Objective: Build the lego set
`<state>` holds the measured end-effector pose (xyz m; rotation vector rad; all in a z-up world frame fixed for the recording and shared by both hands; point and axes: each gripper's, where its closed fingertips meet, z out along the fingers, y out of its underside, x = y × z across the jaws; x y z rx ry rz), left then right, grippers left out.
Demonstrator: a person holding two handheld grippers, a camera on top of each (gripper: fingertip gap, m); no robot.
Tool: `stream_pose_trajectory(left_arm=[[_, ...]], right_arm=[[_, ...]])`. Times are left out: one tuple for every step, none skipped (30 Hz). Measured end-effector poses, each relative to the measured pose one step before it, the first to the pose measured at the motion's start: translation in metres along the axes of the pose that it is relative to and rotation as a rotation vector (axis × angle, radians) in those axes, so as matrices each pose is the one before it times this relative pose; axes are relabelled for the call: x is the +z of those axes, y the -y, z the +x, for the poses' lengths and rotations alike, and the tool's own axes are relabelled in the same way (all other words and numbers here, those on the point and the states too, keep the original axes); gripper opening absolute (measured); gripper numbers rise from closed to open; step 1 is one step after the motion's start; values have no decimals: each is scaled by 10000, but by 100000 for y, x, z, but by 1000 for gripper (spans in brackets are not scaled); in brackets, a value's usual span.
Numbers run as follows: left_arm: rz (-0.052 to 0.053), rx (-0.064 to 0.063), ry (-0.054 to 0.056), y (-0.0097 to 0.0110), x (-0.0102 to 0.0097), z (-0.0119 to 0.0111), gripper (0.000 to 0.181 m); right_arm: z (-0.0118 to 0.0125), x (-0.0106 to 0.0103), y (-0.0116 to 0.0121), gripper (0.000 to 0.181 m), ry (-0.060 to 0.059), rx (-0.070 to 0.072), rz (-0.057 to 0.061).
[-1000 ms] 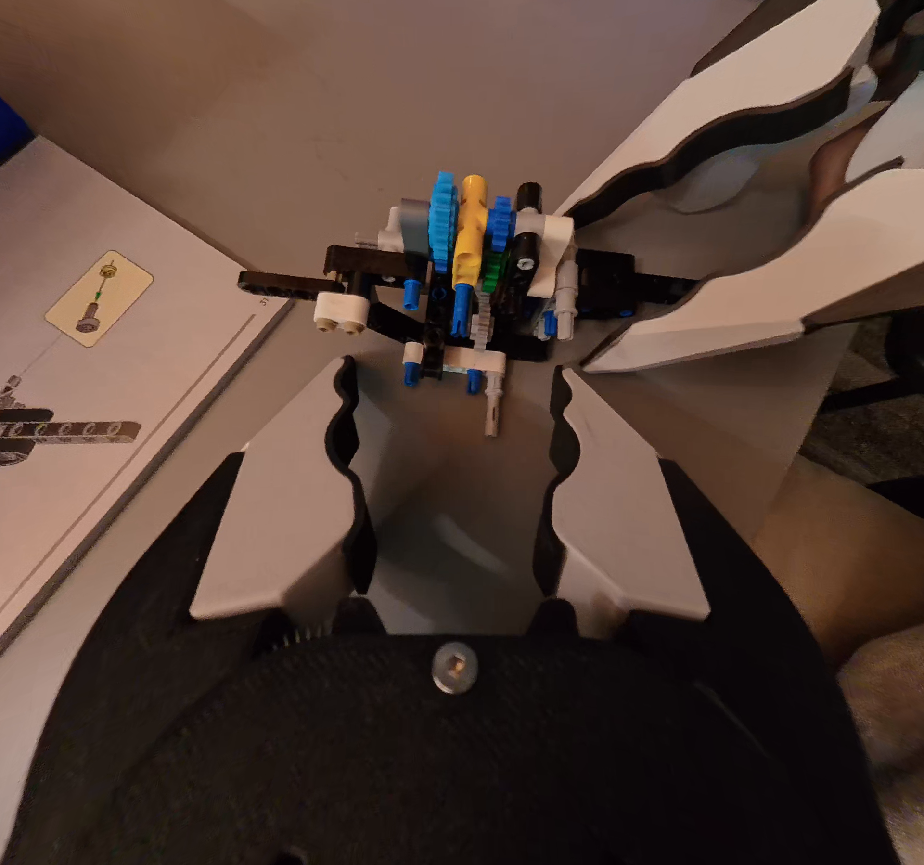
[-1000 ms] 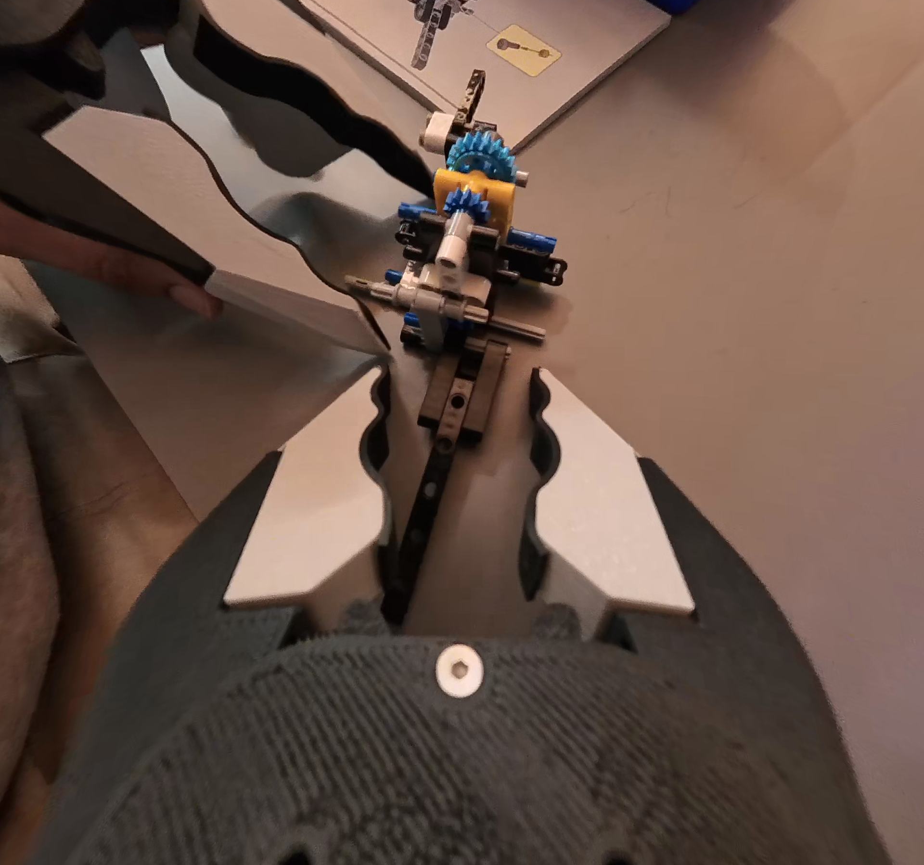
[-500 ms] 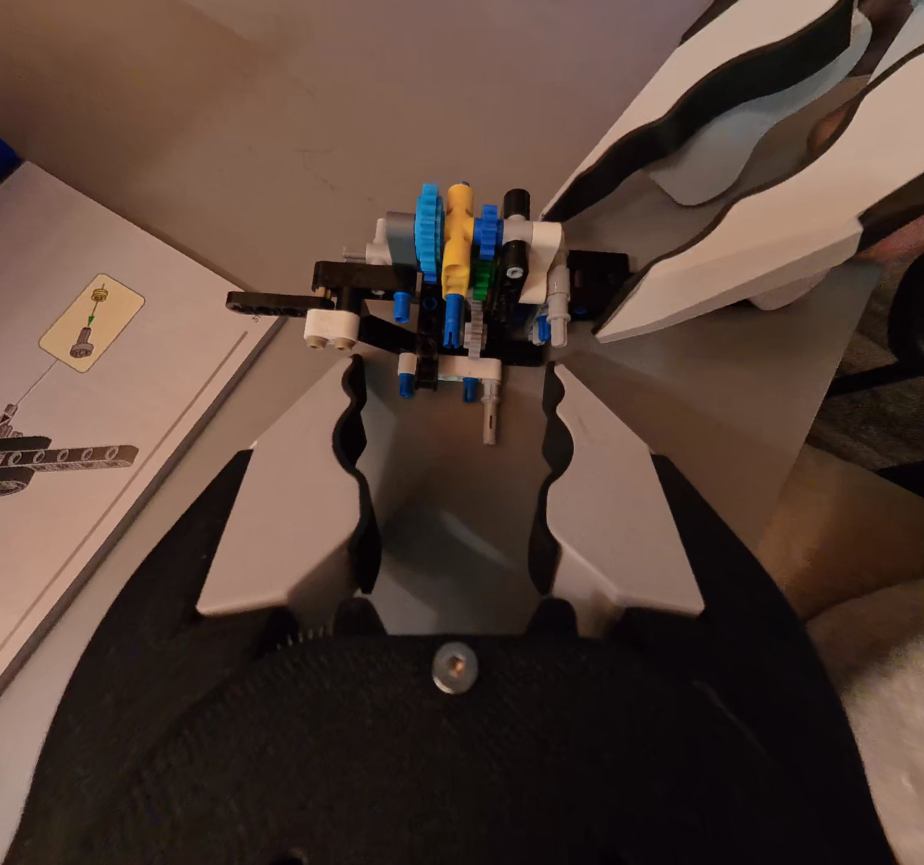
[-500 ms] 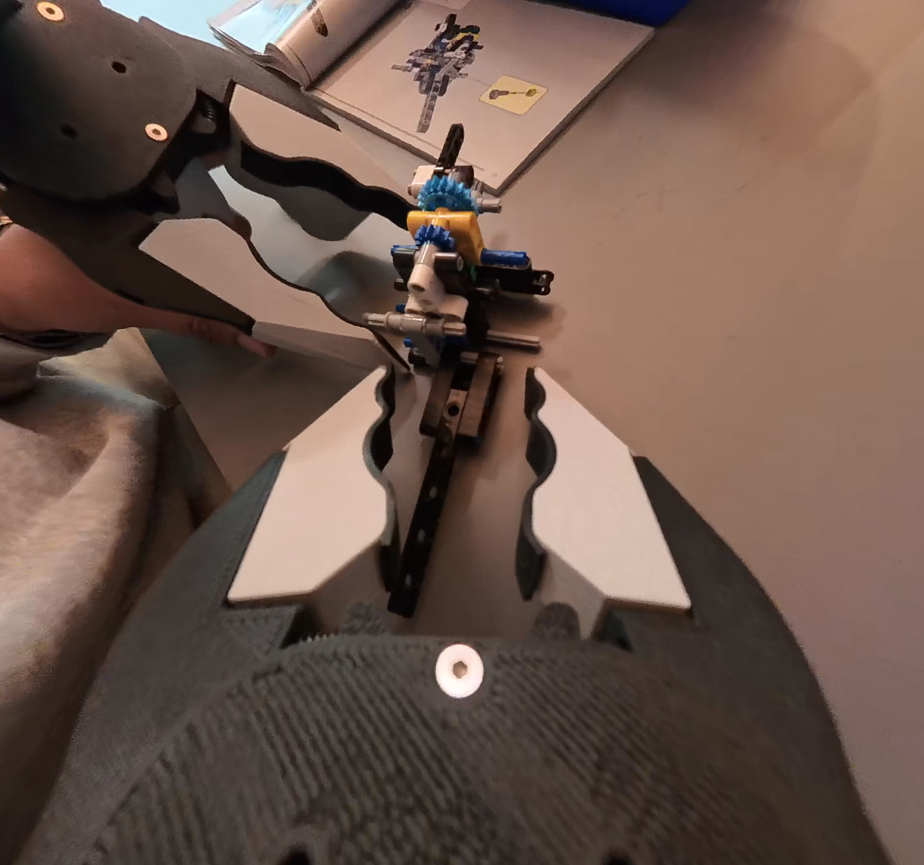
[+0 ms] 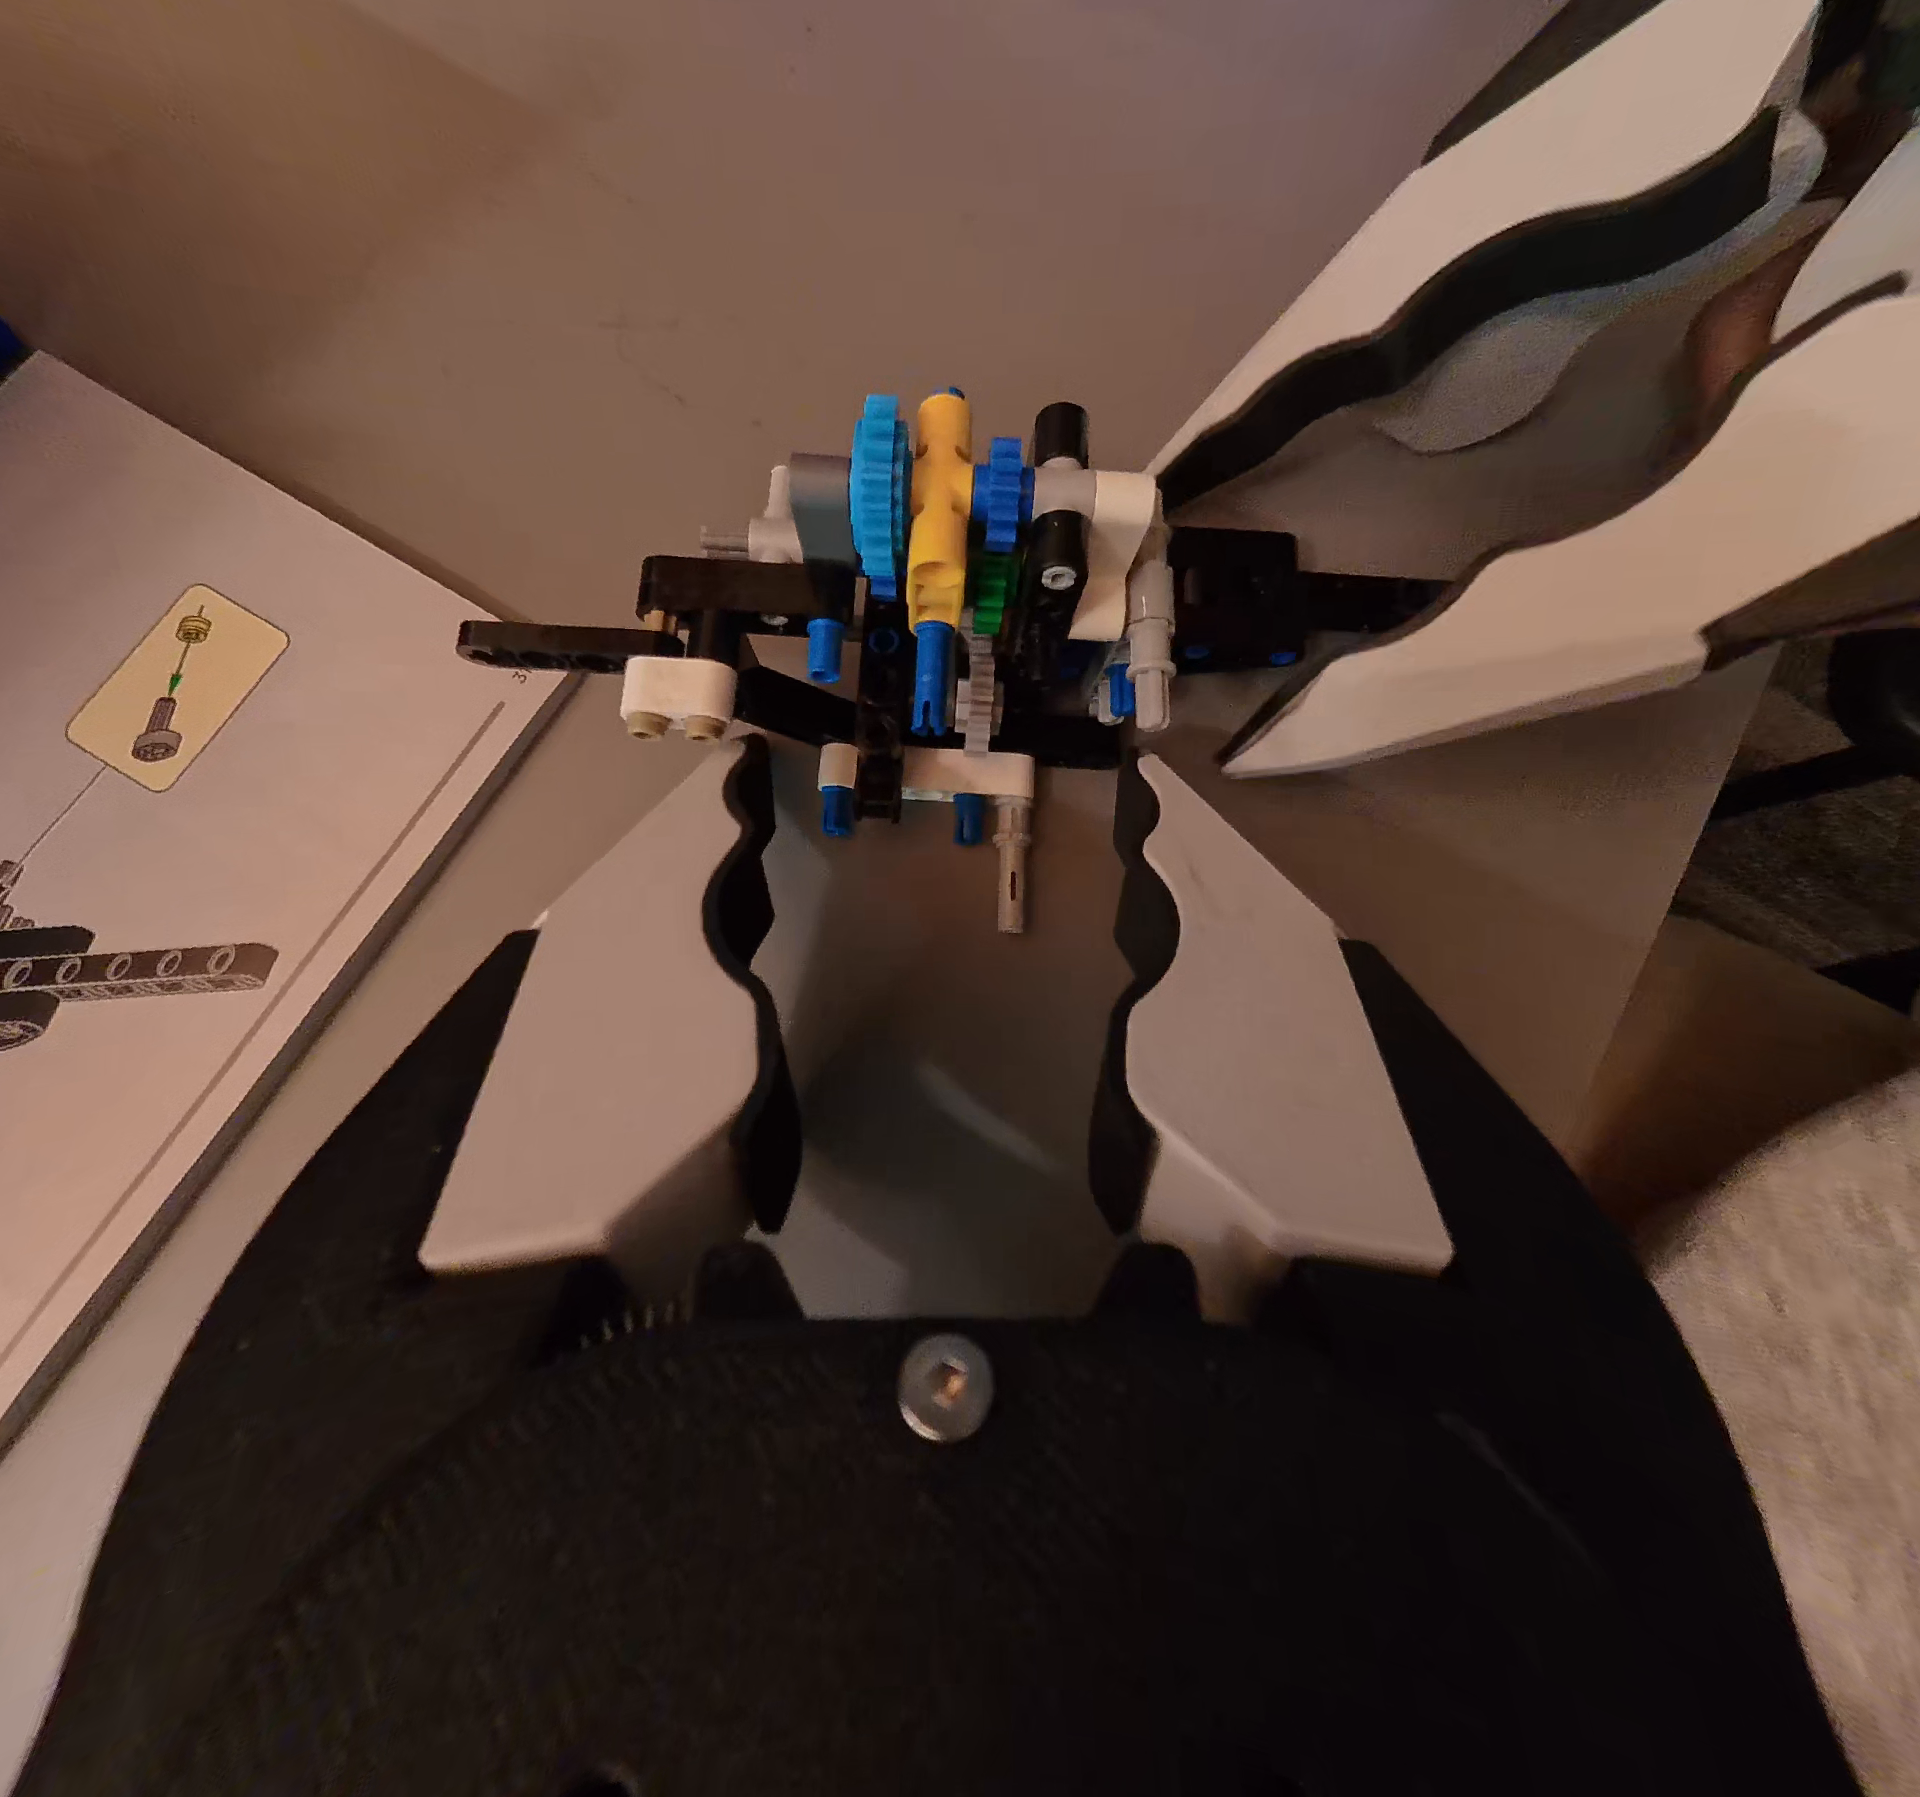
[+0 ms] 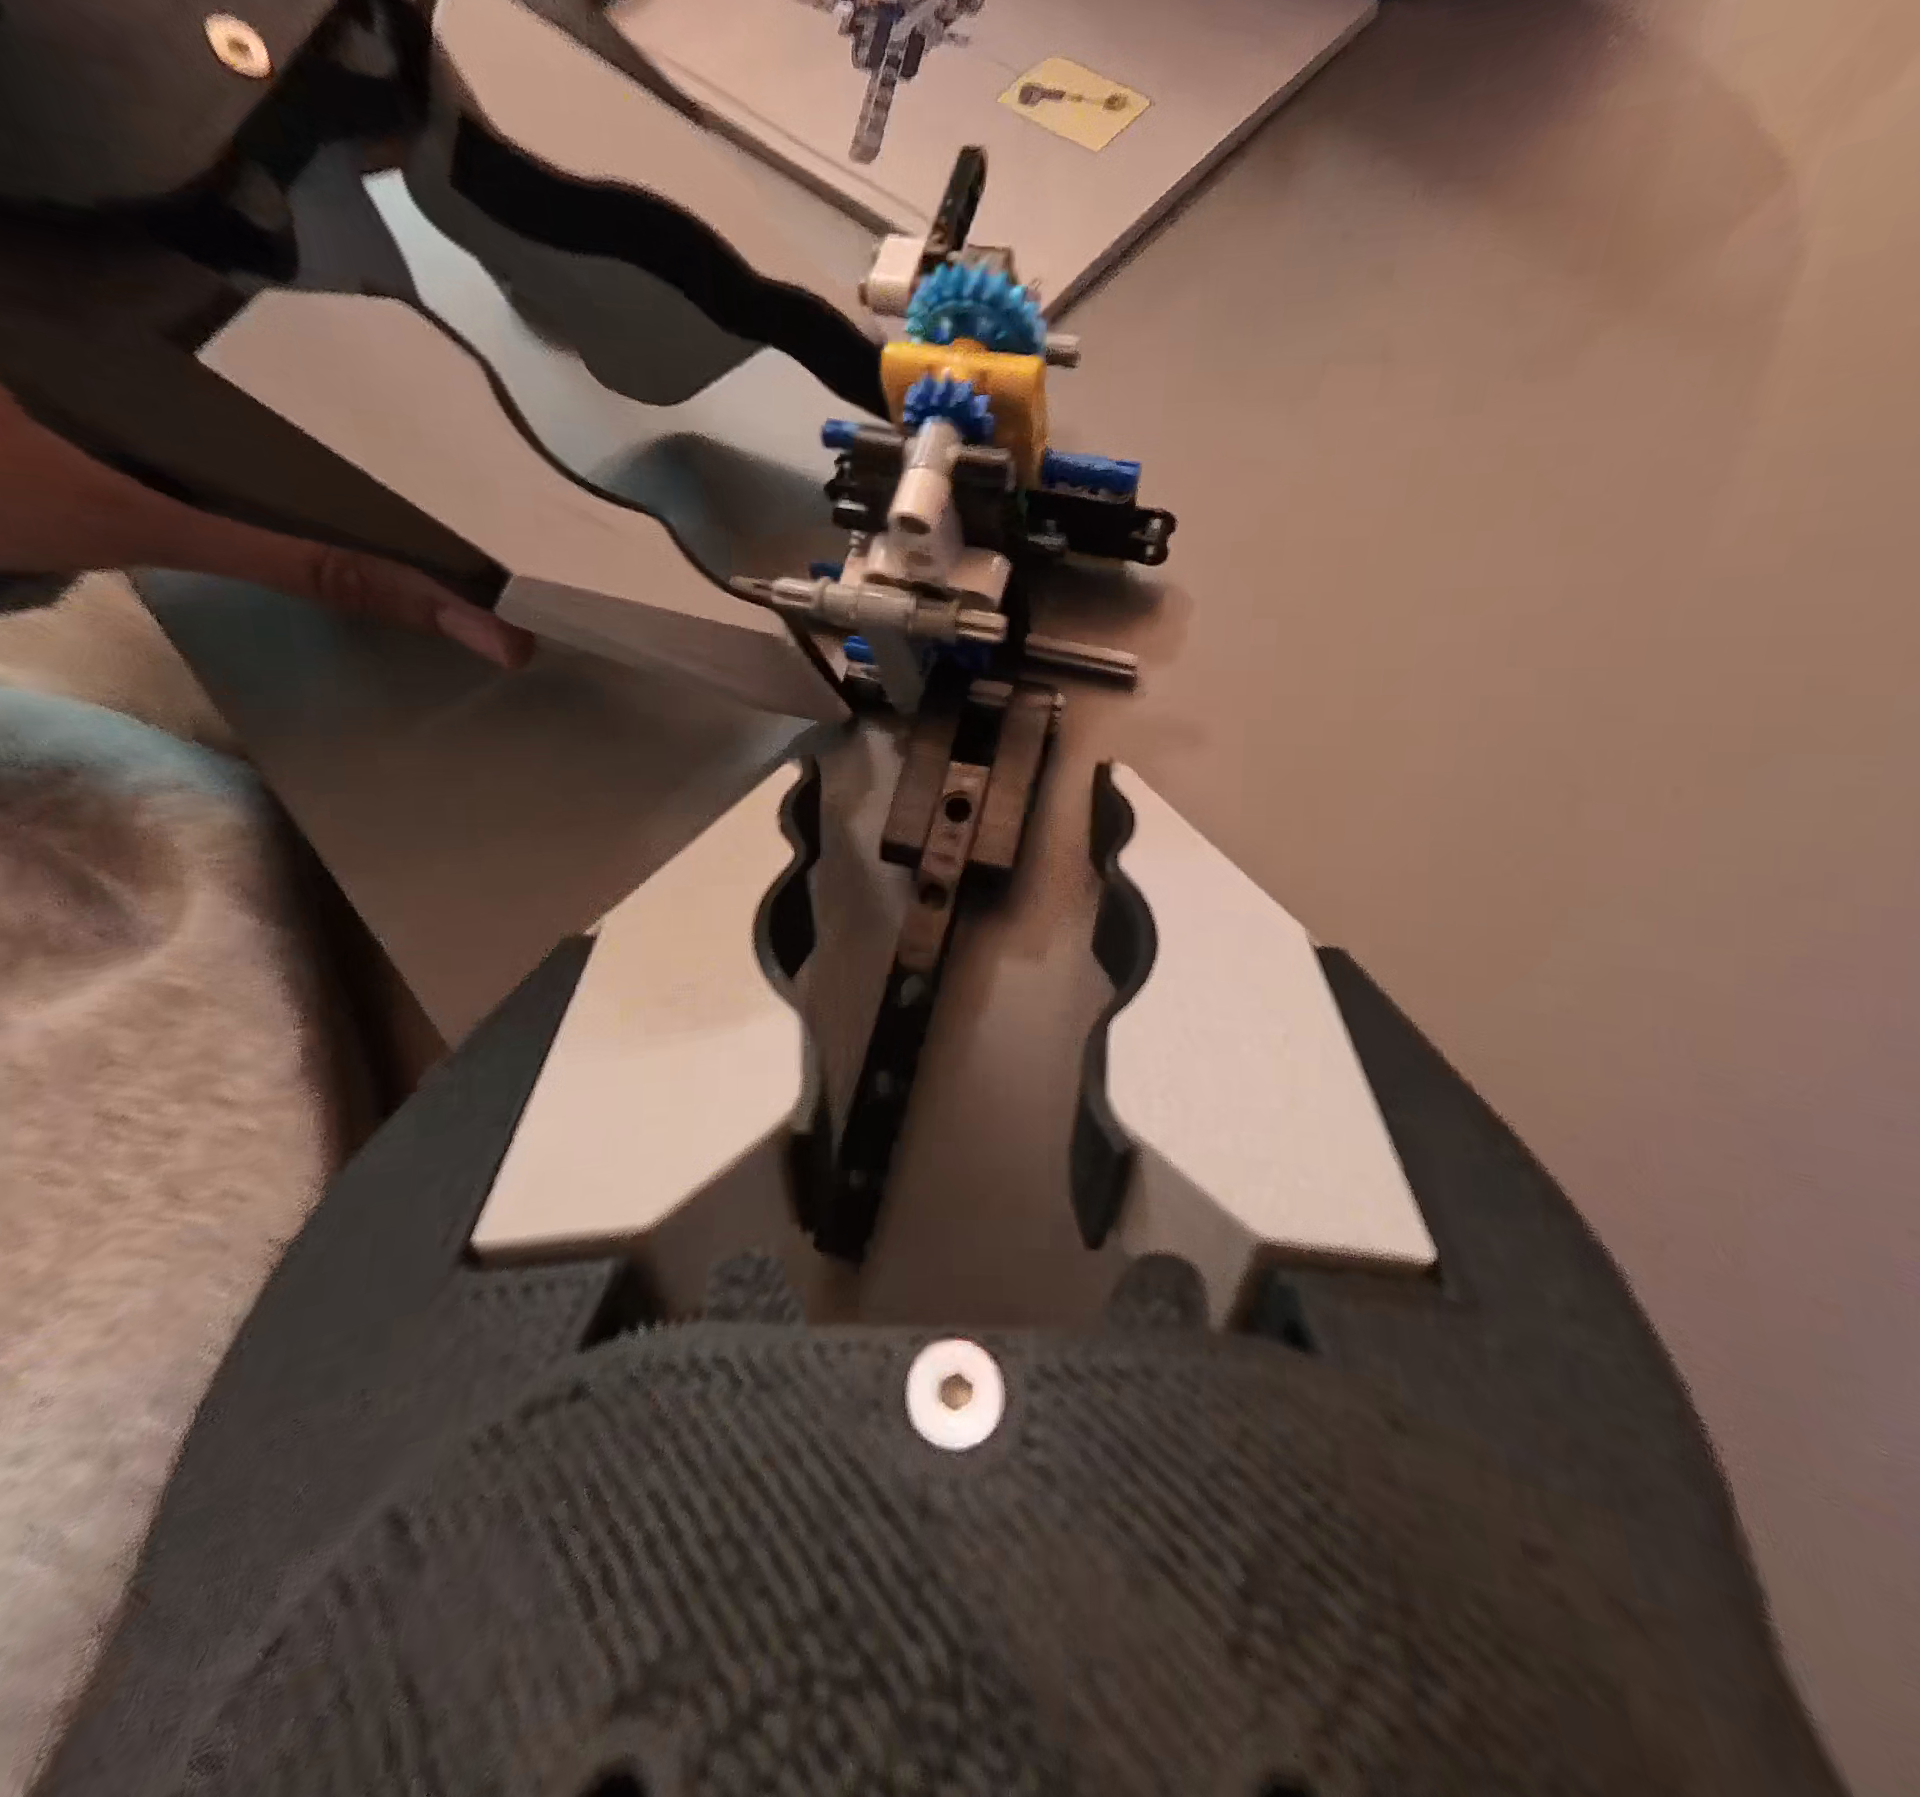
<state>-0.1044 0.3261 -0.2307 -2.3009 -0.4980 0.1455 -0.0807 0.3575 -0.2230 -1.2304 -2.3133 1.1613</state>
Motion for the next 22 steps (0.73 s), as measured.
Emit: stream_pose_trajectory(left_arm=[[2, 34, -25, 8, -5, 65, 64], [1, 23, -17, -1, 0, 39, 63], [0, 10, 1, 1, 2, 15, 62], [3, -10, 8, 0, -2, -17, 62], [5, -26, 2, 7, 0, -29, 61], [3, -14, -4, 1, -4, -20, 61], [-1, 3, 6, 2, 4, 2, 61], [-2, 12, 16, -3, 0, -9, 61], [-2, 8, 14, -2, 0, -2, 61], [-3, 7, 15, -8, 9, -14, 60], [-3, 9, 12, -4, 0, -1, 61], [0, 2, 4, -4, -3, 2, 61], [0, -1, 0, 0, 0, 0, 60], [-1, 1, 1, -2, -1, -2, 61], [-1, 0, 1, -1, 0, -1, 61], [-1, 0, -4, -2, -1, 5, 61], [3, -11, -38, 7, -11, 26, 61], [16, -37, -74, 19, -26, 43, 61], [28, -58, -108, 22, -52, 59, 62], [31, -39, -136, 5, -74, 83, 63], [18, -22, -106, -49, -94, 25, 63], [14, -18, -51, -62, -117, -28, 65]], right_arm=[[-202, 251, 78, 52, -134, -249, -46], [-246, 234, 89, 53, -55, -167, -39], [-195, 203, 118, 53, -23, -76, -18], [-83, 156, 115, 53, -35, -19, -7], [64, 69, 51, 51, -74, -2, -6], [183, 20, 16, 47, -90, 69, 4], [148, -4, 38, 44, -19, 110, 15], [138, 2, 31, 41, -14, 117, 14], [124, 13, 21, 37, -14, 94, 8], [47, 5, 12, 34, -3, 38, 0], [35, 28, 5, 32, -29, -9, -6], [41, 30, 17, 31, -44, -32, -6], [54, 26, 15, 30, -52, -23, -5], [56, 17, 15, 30, -32, 9, -2], [13, 5, 11, 29, 8, 24, 2], [9, -10, -1, 30, 18, 27, 3], [19, -1, 4, 30, 3, 18, 2], [-10, 4, 2, 30, 2, -2, -1], [-21, -1, 5, 30, -4, -26, -3], [9, 5, -8, 30, -43, -40, -6], [48, 14, -14, 32, -74, -46, -8], [36, 9, -9, 33, -77, -56, -10]])
